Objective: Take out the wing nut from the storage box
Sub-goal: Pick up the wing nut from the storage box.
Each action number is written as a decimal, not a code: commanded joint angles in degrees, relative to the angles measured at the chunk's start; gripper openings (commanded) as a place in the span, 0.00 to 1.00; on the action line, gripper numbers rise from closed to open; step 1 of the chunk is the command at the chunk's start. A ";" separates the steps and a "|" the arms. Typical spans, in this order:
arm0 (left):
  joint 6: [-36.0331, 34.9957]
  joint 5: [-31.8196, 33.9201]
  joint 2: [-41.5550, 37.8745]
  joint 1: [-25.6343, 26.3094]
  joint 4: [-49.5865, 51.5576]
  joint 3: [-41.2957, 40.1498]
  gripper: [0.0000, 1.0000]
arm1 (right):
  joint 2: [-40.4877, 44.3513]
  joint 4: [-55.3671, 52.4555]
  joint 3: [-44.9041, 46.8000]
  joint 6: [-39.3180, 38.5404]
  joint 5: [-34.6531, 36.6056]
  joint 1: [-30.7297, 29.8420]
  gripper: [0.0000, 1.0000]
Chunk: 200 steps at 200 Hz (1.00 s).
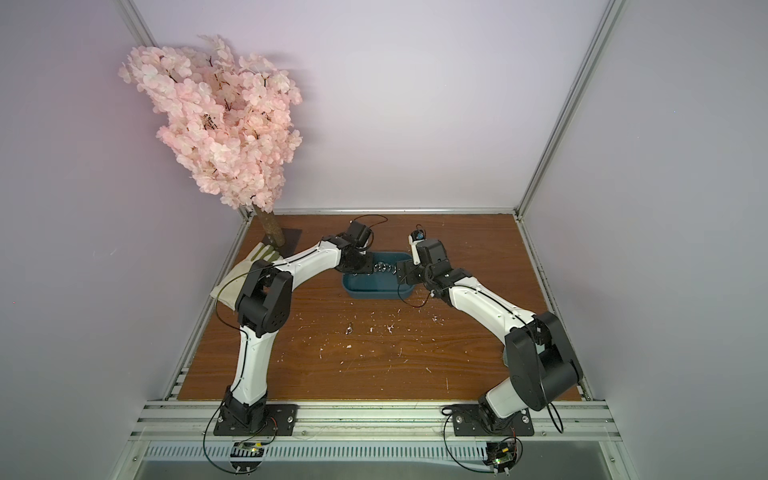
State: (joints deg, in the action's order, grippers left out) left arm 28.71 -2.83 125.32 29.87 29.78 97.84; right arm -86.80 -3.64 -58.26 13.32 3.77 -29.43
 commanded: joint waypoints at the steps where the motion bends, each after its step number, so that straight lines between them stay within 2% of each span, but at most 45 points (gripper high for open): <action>1: -1.94 -0.71 1.40 0.39 0.61 2.13 0.50 | -0.29 1.71 -2.21 -0.14 -1.20 0.30 1.00; 57: -2.35 -2.40 2.30 0.50 0.62 2.55 0.49 | 0.13 1.44 -1.65 0.02 -0.81 0.32 0.99; 138: -1.38 -3.73 -0.96 2.78 0.51 -2.71 0.46 | 0.66 1.91 -0.74 0.74 -1.36 0.28 1.00; 200: -3.79 0.78 -1.94 3.18 0.60 -3.52 0.43 | 1.33 2.05 0.05 1.15 -1.79 0.25 1.00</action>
State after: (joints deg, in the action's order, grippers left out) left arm 26.76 -4.45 125.08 32.56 29.41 94.54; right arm -86.80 -3.22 -58.26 13.74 2.63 -29.43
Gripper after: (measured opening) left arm 0.433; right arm 0.995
